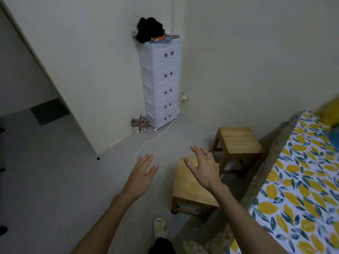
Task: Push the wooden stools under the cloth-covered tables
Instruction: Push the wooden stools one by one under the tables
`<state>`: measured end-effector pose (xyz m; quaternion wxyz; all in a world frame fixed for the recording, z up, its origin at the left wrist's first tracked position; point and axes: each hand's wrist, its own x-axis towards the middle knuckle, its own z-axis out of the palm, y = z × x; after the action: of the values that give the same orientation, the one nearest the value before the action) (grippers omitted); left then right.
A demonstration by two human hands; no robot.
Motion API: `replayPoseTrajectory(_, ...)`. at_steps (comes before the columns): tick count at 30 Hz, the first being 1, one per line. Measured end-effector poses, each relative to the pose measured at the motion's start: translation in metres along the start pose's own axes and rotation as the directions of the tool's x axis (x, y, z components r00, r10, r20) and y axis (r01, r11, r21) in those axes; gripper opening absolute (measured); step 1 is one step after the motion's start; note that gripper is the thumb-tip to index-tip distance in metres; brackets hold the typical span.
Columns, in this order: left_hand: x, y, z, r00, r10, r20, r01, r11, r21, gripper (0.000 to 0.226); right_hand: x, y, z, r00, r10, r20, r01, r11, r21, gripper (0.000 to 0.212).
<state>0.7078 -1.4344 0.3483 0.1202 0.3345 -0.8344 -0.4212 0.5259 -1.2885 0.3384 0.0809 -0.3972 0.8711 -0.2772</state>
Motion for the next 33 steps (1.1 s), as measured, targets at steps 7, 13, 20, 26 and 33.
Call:
replayPoseTrajectory(7,0.173,0.008,-0.022,0.993,0.080,0.088,-0.083,0.996,0.030,0.053,0.148,0.014,0.005,0.987,0.150,-0.065,-0.147,0.987,0.059,0.062)
replayPoseTrajectory(13,0.301,0.015,-0.030,0.968,0.143,0.207,-0.153,0.988,0.034,0.053,0.247,0.028,0.006,0.964,0.241,-0.112,-0.240,0.970,0.025,0.062)
replayPoseTrajectory(20,0.473,0.018,-0.007,0.862,0.276,0.425,-0.319,0.947,0.031,0.059,0.344,0.063,0.017,0.852,0.474,-0.221,-0.475,0.878,0.053,0.061)
replayPoseTrajectory(26,0.606,0.049,0.020,0.670,0.380,0.637,-0.499,0.867,0.008,0.059,0.396,0.078,0.010,0.677,0.659,-0.327,-0.668,0.737,0.103,0.059)
replayPoseTrajectory(33,0.698,0.100,0.112,0.366,0.451,0.814,-0.661,0.741,-0.114,0.061,0.413,0.128,0.014,0.427,0.814,-0.394,-0.814,0.536,0.225,0.062)
